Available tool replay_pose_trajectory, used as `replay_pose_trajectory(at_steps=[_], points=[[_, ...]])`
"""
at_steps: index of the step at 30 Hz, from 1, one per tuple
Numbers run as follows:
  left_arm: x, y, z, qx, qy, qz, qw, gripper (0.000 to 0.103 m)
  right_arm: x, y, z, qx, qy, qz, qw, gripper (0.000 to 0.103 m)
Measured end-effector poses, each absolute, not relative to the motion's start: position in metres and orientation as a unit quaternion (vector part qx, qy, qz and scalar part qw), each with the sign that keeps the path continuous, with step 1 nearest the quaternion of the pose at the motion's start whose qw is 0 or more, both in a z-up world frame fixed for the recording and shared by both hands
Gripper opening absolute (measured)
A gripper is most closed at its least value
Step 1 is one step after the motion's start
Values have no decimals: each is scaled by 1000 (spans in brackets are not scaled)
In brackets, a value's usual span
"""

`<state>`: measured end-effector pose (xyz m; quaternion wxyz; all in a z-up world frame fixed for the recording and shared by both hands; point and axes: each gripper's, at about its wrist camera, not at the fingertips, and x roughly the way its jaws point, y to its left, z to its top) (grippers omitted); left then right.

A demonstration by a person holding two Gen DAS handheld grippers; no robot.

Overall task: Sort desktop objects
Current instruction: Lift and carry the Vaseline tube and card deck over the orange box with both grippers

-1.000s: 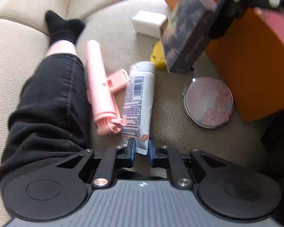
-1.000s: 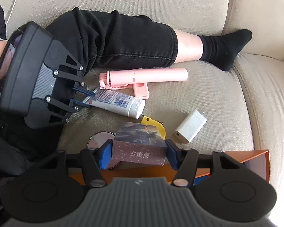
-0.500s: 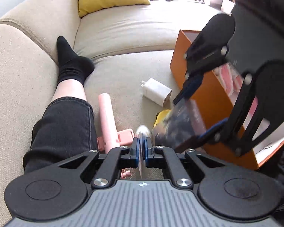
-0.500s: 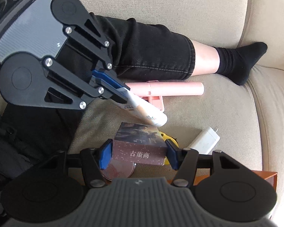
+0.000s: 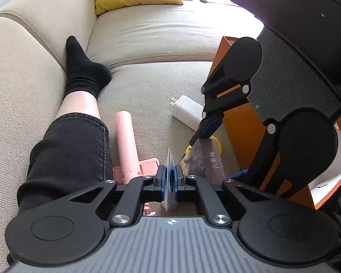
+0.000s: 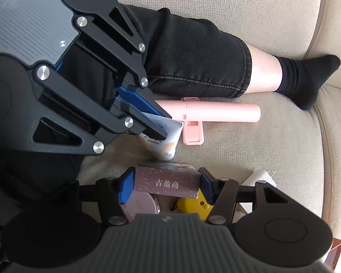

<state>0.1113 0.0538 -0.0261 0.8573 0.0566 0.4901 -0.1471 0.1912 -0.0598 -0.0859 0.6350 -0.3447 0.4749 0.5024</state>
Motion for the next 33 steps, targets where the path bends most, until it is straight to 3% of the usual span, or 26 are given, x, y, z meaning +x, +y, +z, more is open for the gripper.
replay_pose_trajectory(at_steps=[14,33], points=[[98,65,-20,3,476,-107,873,6,172,-61,-70,-312,448,484,683,59],[62,19,107,-8,355,-177,918,6,106,-156,65,-341,360,453,741,60]])
